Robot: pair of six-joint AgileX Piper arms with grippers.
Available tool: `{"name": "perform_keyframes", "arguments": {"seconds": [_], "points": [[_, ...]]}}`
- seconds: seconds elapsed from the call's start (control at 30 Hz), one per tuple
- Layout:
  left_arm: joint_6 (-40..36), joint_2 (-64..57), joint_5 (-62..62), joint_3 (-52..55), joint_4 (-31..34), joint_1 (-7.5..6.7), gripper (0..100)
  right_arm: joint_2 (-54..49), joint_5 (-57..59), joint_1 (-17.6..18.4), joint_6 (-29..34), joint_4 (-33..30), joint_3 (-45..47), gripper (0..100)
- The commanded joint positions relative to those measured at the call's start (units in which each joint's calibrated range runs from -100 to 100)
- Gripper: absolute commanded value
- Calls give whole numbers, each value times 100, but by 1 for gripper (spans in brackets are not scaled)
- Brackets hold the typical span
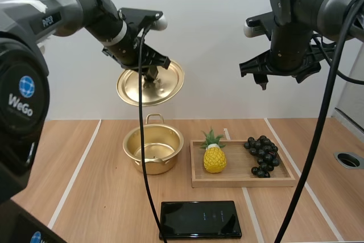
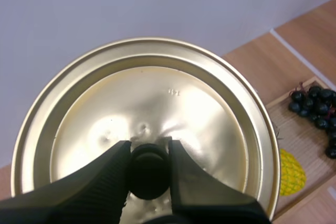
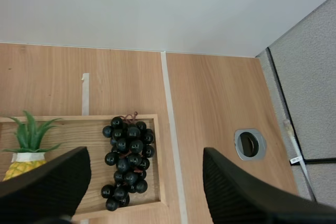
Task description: Open the pot, put the grape inside, and close it
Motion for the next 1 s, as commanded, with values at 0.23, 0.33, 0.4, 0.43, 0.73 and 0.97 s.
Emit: {"name": "perform_keyframes", "arguments": {"seconds": [0.23,0.33,0.4,0.43,0.73,0.97], "points": [[-357,-1590,-262,-836,-52,-13,0,-38,10,-20,-22,187,11,100],[-387,-1932,-262,-1068,-52,-13,0,-38,10,-20,-60,187,11,100],[-387,-2137,-318,-1218,-39,-13,0,-38,10,-20,-66,187,23,100],[-408,-2228,-392,-1309,13,-13,0,-38,10,-20,-66,187,23,100],[-1840,-2765,-1432,-2286,1801,-13,0,-27,10,-20,-185,187,23,100],[-2036,-2917,-1638,-3429,2143,-13,0,208,10,-20,-185,187,134,100]]}}
